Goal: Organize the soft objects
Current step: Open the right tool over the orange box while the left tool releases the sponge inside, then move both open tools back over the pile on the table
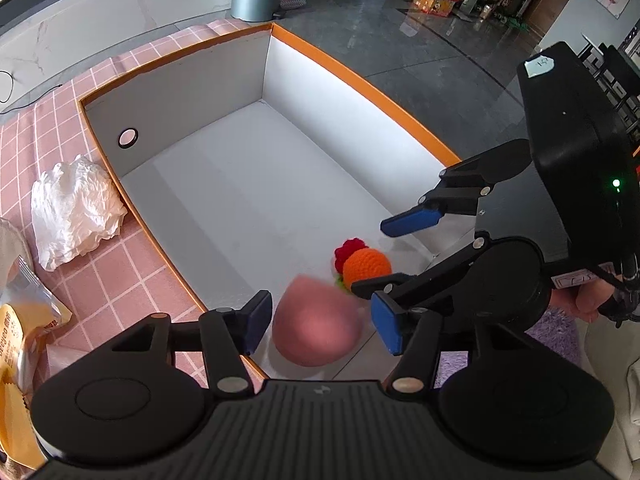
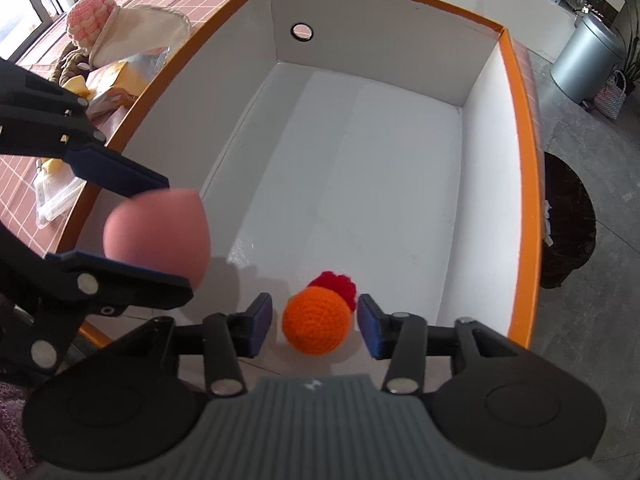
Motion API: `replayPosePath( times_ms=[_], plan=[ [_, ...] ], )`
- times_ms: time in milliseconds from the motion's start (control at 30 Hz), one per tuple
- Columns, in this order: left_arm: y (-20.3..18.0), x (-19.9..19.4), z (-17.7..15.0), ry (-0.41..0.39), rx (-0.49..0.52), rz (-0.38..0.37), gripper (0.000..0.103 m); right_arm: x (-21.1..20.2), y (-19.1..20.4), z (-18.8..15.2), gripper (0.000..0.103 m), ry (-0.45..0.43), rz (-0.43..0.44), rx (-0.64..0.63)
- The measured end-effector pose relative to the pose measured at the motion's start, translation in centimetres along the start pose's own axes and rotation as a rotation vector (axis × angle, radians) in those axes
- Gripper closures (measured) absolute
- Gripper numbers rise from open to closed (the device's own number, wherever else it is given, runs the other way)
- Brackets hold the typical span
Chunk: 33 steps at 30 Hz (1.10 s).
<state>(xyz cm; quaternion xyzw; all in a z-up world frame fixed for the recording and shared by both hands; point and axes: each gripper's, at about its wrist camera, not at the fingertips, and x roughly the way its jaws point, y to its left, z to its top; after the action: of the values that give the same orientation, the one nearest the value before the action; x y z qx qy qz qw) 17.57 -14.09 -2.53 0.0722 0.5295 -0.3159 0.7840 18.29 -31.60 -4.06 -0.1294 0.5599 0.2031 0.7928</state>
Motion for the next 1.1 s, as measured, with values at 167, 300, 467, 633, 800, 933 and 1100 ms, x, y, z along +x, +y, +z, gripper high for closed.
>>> replayPosePath(
  times_ms=[167, 300, 467, 633, 800, 933, 1100],
  plan=[
    [-0.2, -1.0, -0.1, -0.039, 0.003, 0.015, 0.022, -1.2, 0.1, -0.2, 0.04, -0.027, -0.012, -0.009],
    [0.3, -2.5, -0.5, -0.103, -0.033, -0.024, 0.022, -2.4, 0.1, -0.5, 0.04, -0.055, -0.03, -0.01],
    [0.8, -4.9, -1.4, -0.232, -0.077, -0.045, 0.022, -4.5, 0.6, -0.9, 0.034, -0.134, -0.089, 0.003],
    [0.9, -7.2, -2.8, -0.332, -0.083, -0.009, 0.023, -7.1, 2.4, -1.5, 0.03, -0.263, -0.143, 0.014],
    [1.6, -9.5, -4.8, -0.426, -0.095, 0.035, 0.024, -9.5, 5.4, -2.3, 0.026, -0.424, -0.182, 0.024],
    [2.6, -10.7, -6.8, -0.506, -0.108, 0.122, 0.024, -10.4, 8.1, -2.4, 0.026, -0.56, -0.209, 0.076],
    [4.1, -12.0, -9.6, -0.568, -0.151, 0.224, 0.028, -10.0, 11.8, -1.3, 0.026, -0.638, -0.201, 0.118]
  ],
)
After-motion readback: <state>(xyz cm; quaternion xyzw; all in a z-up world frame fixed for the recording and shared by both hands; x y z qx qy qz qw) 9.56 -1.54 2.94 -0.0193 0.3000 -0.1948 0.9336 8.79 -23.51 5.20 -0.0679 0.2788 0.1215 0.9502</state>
